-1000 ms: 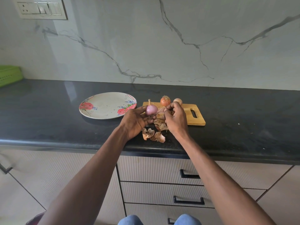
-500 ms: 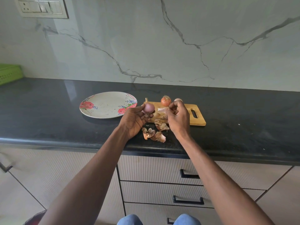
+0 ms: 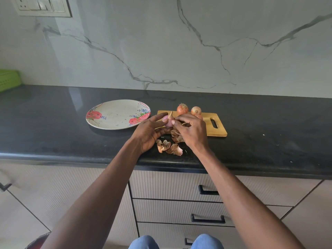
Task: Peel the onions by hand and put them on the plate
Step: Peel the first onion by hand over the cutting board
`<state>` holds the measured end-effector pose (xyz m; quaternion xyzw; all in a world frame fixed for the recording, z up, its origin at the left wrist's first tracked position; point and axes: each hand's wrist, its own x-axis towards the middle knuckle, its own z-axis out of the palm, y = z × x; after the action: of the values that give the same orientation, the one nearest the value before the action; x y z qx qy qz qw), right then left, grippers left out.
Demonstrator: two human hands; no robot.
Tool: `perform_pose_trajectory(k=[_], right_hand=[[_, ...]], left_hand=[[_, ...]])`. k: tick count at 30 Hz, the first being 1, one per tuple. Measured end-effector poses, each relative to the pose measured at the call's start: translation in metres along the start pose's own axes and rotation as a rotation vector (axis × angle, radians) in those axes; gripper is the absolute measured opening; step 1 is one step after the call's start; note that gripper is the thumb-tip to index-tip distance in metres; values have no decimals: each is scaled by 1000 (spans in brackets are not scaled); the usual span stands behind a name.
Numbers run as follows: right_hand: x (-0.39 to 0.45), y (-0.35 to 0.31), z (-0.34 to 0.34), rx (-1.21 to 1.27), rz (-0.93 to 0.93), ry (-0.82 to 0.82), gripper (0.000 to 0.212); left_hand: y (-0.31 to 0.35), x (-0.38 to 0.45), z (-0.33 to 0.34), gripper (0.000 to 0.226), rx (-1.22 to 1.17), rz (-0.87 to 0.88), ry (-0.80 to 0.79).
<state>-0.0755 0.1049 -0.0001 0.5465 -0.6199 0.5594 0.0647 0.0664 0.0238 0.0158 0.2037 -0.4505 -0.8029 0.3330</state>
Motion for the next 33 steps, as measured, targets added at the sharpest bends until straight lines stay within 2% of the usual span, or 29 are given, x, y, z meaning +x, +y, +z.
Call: perform_pose_trajectory(k=[6,11,14,20,23,26,30,33], right_hand=[[-2,-2,-3,62,82,-12,10],[-3,0,-3,102,109,-2,18],[-2,-1,-3,97,142,0,9],[0,-3,-4,109,197,10,6],[2,-7,-6,180,217,-67,21],[1,-11,-9,231,246,-207,20],[2,-11,-9,226,274,-160,26],[2,-8,-7,162,296,-125,34]], left_hand=[[-1,2,-3,41,-8,-6,-18],[-1,1,-1,34,5,-17,-14],[-1,2,-1,32,27,-24,-12],[-2,2,0,34,22,1,-16],[-5,2,1,42,20,37,9],[-7,1,0,35,60,74,-7],[-10,2,0,28,119,118,-47],[-11,2,-1,26,159,162,-16]])
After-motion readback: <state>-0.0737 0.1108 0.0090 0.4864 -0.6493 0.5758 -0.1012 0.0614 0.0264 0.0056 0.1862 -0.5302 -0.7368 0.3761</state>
